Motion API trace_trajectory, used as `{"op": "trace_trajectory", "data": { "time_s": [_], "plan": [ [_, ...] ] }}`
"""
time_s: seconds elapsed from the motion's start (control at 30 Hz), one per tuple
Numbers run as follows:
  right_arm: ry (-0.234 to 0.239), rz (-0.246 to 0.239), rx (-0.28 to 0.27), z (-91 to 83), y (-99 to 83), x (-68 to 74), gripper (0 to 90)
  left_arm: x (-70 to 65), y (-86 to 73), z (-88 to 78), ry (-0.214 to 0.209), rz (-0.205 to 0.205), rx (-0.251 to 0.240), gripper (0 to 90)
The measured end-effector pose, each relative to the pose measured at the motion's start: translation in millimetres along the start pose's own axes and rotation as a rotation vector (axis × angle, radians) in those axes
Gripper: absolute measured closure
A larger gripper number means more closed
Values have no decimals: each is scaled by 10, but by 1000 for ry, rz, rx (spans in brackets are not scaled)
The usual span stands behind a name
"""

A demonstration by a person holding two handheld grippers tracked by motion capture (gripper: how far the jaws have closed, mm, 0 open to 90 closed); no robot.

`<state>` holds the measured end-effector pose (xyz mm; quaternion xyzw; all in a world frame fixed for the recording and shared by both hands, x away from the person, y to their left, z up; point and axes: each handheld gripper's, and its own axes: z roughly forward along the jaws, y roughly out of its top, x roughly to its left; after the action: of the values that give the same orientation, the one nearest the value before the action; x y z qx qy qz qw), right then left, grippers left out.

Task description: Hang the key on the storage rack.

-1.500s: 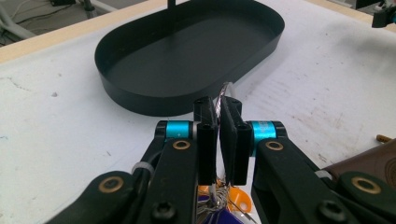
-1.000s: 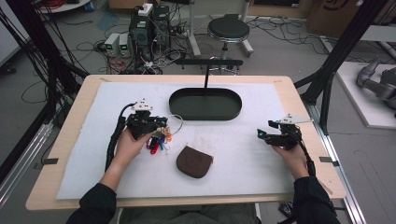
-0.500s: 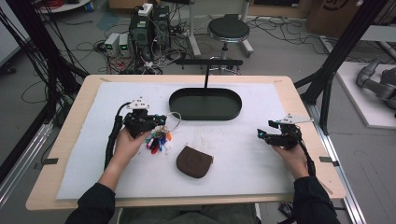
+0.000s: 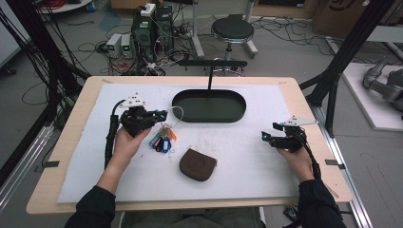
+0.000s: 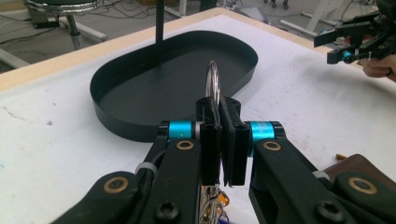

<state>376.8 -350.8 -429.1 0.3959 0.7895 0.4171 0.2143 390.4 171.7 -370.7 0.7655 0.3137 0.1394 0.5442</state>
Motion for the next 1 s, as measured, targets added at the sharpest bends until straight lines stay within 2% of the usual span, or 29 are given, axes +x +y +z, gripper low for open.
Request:
{"op": "trace_trajectory", "data": {
  "time_s": [0.23,0.43,0.57,0.7,1.0],
  "plan": [
    [-1,1,-4,-1,0,-8,320,-51,146,-23,-4,32,-18,865],
    [-1,1,-2,-2,1,-7,321,-62,260,-82,4,51,-55,865],
    [-2,2,-1,-2,0,-9,320,-48,333,-149,7,53,-94,865],
    [-4,-4,0,3,0,-9,321,-25,387,-176,17,54,-112,865],
    [-2,0,2,6,0,-5,321,0,564,-133,20,71,-121,865]
  ]
}}
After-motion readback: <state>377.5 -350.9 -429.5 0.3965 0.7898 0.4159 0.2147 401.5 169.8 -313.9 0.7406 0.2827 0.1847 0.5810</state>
